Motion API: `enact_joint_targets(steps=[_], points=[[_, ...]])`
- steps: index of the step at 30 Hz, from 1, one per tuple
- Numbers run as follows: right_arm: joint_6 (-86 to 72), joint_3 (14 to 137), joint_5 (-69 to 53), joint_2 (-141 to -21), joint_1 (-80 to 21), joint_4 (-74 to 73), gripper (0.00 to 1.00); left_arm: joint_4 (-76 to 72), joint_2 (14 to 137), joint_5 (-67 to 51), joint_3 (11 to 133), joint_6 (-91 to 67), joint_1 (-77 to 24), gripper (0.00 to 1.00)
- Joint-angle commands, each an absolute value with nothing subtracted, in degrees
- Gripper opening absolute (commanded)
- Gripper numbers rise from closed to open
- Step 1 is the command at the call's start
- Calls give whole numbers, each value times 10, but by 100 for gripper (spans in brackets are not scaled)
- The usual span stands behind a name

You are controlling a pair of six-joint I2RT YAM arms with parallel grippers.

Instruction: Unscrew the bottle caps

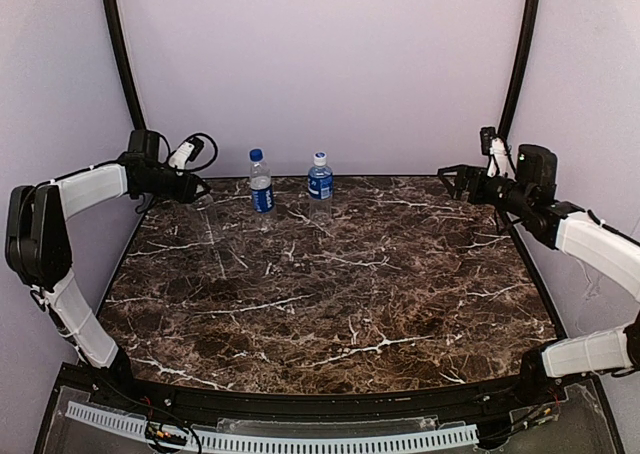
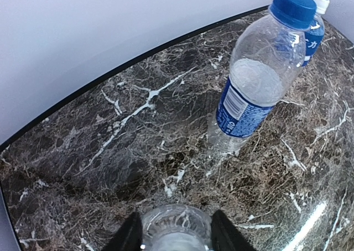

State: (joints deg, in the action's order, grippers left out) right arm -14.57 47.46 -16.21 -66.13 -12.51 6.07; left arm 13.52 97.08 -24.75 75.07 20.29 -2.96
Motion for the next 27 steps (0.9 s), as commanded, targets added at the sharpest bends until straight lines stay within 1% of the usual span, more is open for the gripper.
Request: enact_joint_targets(steps=[1,2,3,5,7,9,11,15,18,19,20,23,27], points=[[-140,495,-157,-665,-129,65,99,153,971,-254,765,209,-28,29],[-141,497,-158,-665,-129,64,99,155,970,-257,767,205,-29,23],[-141,498,-158,-664,-129,64,99,159,968,-259,767,204,-28,11],[-141,502,-159,-660,-129,60,99,173,960,-264,769,204,-28,2],[-139,504,-160,-654,-129,55,99,192,936,-280,763,218,-29,1],[-139,504,-165,-647,-129,53,98,225,912,-322,761,238,-29,1],[-139,503,-178,-642,-130,53,99,279,887,-351,767,269,-37,1],[-136,505,-208,-644,-139,64,99,370,862,-414,782,312,-101,1],[-134,512,-226,-654,-158,75,99,385,884,-391,801,279,-181,1],[-132,517,-230,-659,-166,76,99,389,903,-362,819,276,-224,1],[-129,523,-233,-664,-176,76,99,403,913,-349,832,272,-245,1],[-113,546,-242,-673,-204,58,99,426,966,-319,912,256,-336,1],[-80,566,-241,-664,-236,23,99,486,1003,-296,1012,252,-389,1]])
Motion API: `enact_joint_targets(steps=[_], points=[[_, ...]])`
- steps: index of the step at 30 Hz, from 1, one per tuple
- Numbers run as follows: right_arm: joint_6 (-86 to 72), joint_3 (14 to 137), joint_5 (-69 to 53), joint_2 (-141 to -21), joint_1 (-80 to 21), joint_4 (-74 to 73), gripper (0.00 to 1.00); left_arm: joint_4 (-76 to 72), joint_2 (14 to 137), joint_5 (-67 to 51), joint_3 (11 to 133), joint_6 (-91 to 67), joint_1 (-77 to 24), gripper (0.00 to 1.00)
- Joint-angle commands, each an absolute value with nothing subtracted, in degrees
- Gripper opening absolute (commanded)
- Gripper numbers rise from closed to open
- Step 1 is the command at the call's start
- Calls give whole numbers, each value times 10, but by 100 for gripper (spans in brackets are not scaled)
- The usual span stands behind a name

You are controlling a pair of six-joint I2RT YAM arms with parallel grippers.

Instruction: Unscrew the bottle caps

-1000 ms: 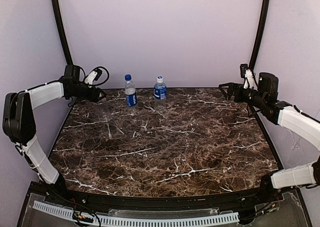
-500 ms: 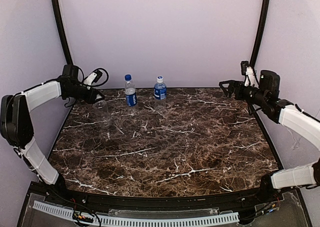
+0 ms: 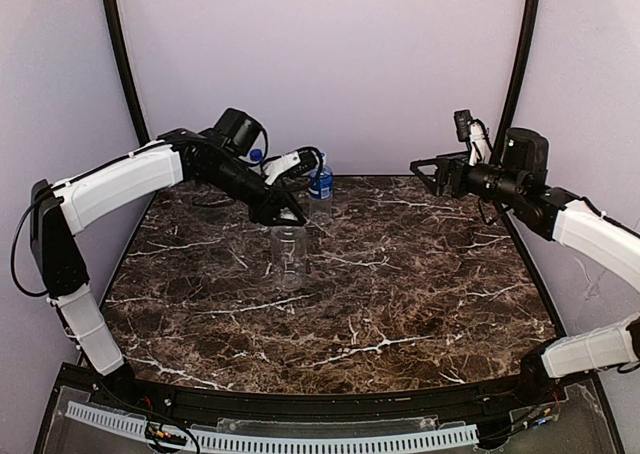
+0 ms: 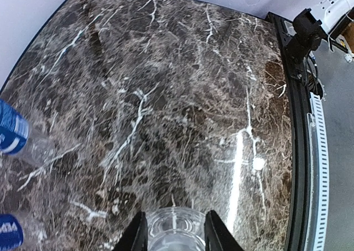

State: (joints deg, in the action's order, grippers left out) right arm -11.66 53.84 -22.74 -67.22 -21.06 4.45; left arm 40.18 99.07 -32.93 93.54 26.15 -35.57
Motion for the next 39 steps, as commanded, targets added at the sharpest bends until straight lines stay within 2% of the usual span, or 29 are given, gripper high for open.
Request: enact_joint_targets(steps=[1,3,6,12,14,16,24,26,27,28,29,30,32,36,39], points=[[-75,563,-241,-659,-238,24,98,498,1011,-290,1050,256,-392,1],[-73,550,-243,-650,-239,32,98,515,1012,-268,1087,262,-395,1],[-63,521,-245,-647,-240,39,99,440,993,-258,1065,260,-397,1],[-27,490,-256,-657,-247,15,99,160,948,-303,842,242,-429,1],[-13,490,-265,-656,-251,3,99,109,945,-312,787,256,-443,1],[-8,488,-276,-654,-255,2,99,88,953,-323,759,245,-450,1],[-11,483,-251,-665,-297,2,97,140,1009,-345,780,238,-454,1],[-11,487,-245,-670,-309,-9,97,157,1017,-350,786,236,-454,13],[-9,490,-242,-672,-315,-15,97,159,1018,-355,787,236,-454,37],[-7,494,-238,-674,-320,-20,97,156,1017,-363,787,236,-454,50],[-5,501,-232,-677,-325,-26,97,145,1015,-364,787,230,-454,83],[-4,510,-224,-681,-329,-33,97,139,1011,-362,789,226,-454,95],[-5,531,-204,-692,-336,-51,98,126,1003,-352,799,216,-454,98],[-39,584,-144,-722,-354,-98,96,130,977,-342,825,209,-452,99],[-71,603,-93,-736,-382,-120,96,120,921,-349,788,213,-450,99]])
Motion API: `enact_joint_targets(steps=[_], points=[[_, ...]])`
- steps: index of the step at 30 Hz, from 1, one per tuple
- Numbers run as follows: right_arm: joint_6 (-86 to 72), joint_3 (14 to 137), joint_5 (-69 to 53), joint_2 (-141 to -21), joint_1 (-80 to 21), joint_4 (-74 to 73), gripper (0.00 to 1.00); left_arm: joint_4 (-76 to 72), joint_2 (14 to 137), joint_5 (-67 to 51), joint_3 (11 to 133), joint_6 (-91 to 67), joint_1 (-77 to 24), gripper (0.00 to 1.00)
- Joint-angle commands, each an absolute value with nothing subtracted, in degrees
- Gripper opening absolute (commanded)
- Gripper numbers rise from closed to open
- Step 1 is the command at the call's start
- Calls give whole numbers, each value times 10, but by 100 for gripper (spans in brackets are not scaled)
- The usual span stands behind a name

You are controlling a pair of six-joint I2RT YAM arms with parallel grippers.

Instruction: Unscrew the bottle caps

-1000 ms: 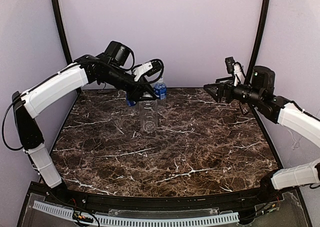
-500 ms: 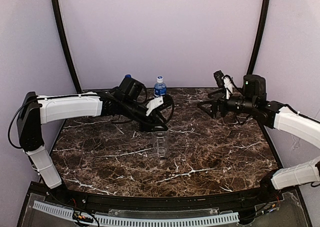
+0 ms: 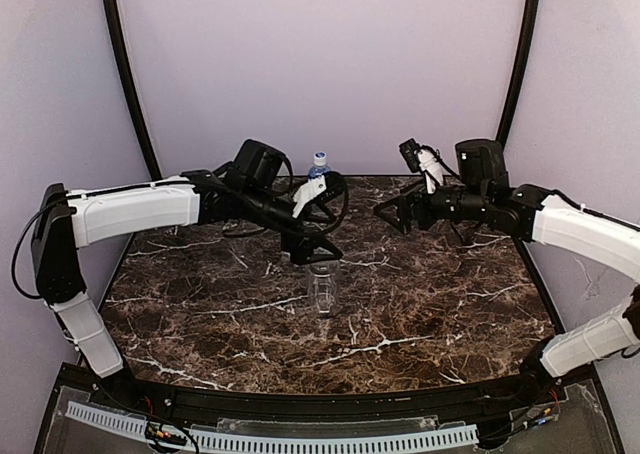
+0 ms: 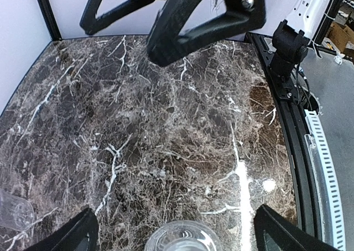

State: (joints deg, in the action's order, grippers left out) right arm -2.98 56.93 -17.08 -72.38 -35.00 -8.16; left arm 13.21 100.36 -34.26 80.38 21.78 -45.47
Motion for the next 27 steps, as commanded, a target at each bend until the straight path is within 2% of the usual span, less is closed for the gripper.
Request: enact_joint_targets(steps=[1,6,11,15,19,21,23,27], points=[[-78,606,-77,-741,-396,-122,95,113,907,-350,771,217,-450,99],[-81,652,-4,-787,-476,-148,95,-14,781,-307,599,206,-446,99],[-88,709,74,-856,-541,-201,97,-78,739,-311,491,99,-409,99],[-100,754,96,-914,-578,-244,96,-162,713,-304,404,74,-401,99],[-127,780,82,-943,-585,-263,91,-266,695,-289,312,39,-401,99],[-133,786,82,-952,-591,-262,87,-271,688,-287,298,35,-402,99],[-137,788,84,-962,-594,-262,77,-270,683,-283,291,42,-402,99],[-140,800,82,-979,-595,-259,68,-273,678,-276,286,50,-402,99]])
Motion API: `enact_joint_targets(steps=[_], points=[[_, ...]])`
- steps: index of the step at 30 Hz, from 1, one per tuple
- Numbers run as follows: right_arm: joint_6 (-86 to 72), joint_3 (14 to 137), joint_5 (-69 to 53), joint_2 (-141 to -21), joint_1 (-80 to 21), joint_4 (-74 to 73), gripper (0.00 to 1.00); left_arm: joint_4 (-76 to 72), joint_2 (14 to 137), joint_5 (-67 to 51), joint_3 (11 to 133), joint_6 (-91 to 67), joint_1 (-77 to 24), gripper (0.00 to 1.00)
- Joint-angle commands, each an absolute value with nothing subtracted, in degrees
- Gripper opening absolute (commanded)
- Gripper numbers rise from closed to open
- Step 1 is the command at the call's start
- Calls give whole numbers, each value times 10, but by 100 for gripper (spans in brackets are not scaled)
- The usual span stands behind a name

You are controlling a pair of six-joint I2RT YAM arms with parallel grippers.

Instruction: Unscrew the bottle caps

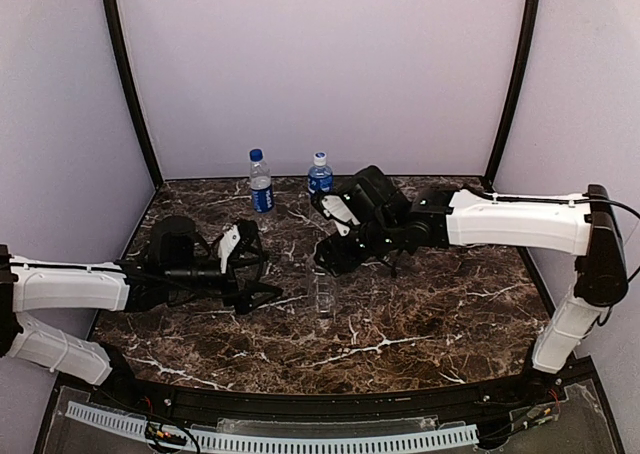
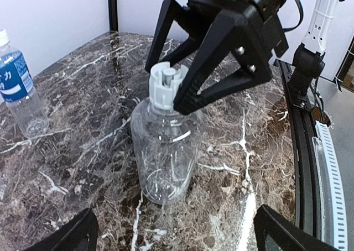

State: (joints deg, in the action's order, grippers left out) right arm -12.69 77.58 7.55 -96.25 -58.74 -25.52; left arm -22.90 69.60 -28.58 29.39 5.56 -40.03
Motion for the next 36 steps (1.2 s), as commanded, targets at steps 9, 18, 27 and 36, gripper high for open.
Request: enact_joint_targets(steps=[9,18,27,36], points=[[-126,810,69,-989,-597,-253,59,-273,675,-266,281,58,-402,99],[-91,819,42,-989,-605,-237,0,-256,678,-264,281,50,-402,99],[-87,841,-85,-940,-589,-196,0,-245,688,-274,302,68,-405,99],[-120,804,-203,-922,-576,-95,0,-223,704,-278,341,82,-410,99]])
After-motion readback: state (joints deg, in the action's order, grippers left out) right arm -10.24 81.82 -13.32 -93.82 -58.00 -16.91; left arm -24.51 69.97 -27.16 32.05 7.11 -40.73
